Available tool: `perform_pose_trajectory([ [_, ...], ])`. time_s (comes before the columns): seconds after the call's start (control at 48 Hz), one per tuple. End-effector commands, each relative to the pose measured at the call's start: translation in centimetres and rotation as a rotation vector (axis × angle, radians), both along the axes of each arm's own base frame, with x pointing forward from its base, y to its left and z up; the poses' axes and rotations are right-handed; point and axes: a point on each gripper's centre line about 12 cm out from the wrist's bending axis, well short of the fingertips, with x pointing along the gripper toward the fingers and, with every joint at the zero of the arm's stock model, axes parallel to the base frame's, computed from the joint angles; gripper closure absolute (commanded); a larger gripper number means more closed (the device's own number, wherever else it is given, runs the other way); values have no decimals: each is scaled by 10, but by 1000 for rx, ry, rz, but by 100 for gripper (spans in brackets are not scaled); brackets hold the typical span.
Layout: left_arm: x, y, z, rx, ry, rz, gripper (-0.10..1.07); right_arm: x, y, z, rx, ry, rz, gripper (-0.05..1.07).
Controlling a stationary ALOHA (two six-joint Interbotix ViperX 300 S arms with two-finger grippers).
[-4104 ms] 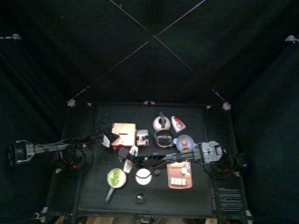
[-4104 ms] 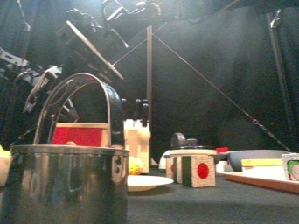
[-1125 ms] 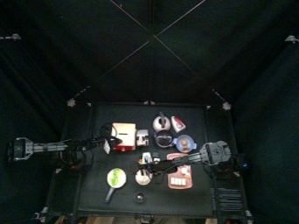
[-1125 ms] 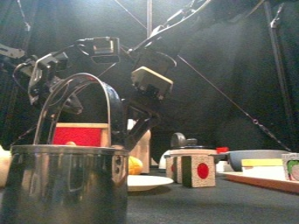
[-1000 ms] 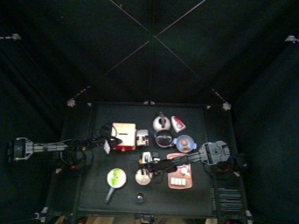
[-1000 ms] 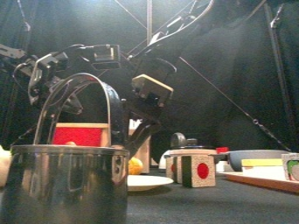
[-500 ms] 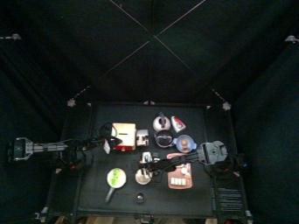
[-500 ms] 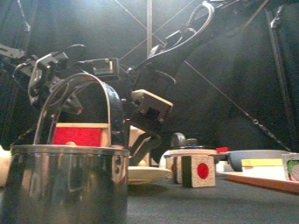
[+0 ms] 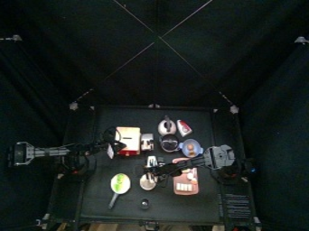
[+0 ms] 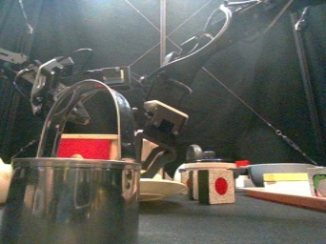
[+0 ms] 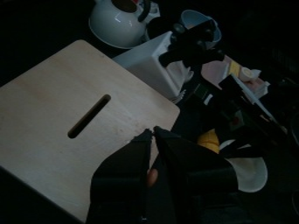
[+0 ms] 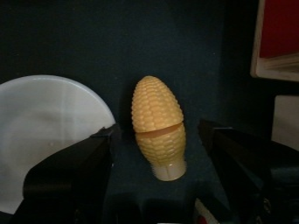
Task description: Grab corn
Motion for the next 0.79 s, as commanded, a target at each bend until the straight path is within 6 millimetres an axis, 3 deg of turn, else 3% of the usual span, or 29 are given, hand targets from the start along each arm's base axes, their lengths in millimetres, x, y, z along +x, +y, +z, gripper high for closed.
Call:
perform_pose_trajectory([
  [0.0,3,1,5,8,-18,3,39,3,-1,15,6,-35,-5,3],
  [0.771,3,1,5,8,-18,3,39,2,-4,17,-5,-10,-24,31],
])
